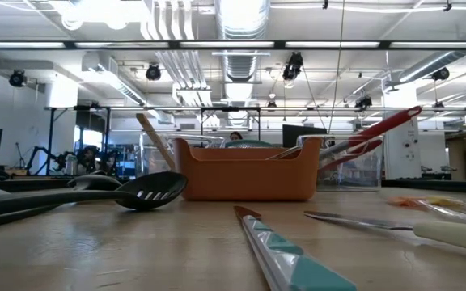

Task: Pick & Place Kitchen Items
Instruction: Put the blue spatula into the left transparent bin

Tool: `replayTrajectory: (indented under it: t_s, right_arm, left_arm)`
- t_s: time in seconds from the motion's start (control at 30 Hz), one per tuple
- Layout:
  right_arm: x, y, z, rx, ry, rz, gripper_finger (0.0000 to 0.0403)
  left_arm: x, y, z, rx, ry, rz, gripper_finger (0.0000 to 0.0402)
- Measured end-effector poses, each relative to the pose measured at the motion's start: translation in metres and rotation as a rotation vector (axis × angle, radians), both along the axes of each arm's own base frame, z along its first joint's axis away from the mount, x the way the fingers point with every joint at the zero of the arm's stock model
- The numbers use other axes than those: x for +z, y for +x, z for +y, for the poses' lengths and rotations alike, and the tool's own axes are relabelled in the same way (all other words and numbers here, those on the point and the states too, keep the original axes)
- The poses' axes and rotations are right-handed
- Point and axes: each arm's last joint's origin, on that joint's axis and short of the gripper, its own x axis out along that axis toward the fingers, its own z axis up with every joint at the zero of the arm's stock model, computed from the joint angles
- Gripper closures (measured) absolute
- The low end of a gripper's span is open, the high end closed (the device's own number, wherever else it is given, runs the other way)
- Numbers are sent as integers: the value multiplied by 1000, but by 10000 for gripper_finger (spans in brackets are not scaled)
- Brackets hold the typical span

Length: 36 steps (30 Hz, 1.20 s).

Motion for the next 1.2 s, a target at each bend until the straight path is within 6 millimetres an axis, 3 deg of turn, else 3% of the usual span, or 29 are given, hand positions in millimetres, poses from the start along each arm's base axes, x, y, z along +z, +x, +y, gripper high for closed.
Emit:
replayTrajectory:
  t_s: [0.23,0.5,0.63,0.77,0.87,1.03,1.2]
  right_arm:
    - [-14,25,3,82,14,1,227]
    - [-17,33,2,86,-10,-14,243]
    - [-18,34,0,85,-37,-19,290]
    - [-18,34,0,88,-68,-19,375]
    - [-18,34,0,93,-77,-23,388]
    - [-15,31,-1,95,-100,-35,392]
    - [-2,12,-5,52,-161,-53,393]
  left_arm:
    - [5,5,-4,-14,37,-10,373]
    - [6,4,-5,-21,39,-12,373]
    - [6,4,-5,-23,39,-14,373]
    - [7,4,-5,-31,29,-28,373]
    - [8,3,-5,-44,23,-36,373]
    - [10,3,-6,-70,-100,-103,322]
    - [17,-1,-5,-54,-269,-208,262]
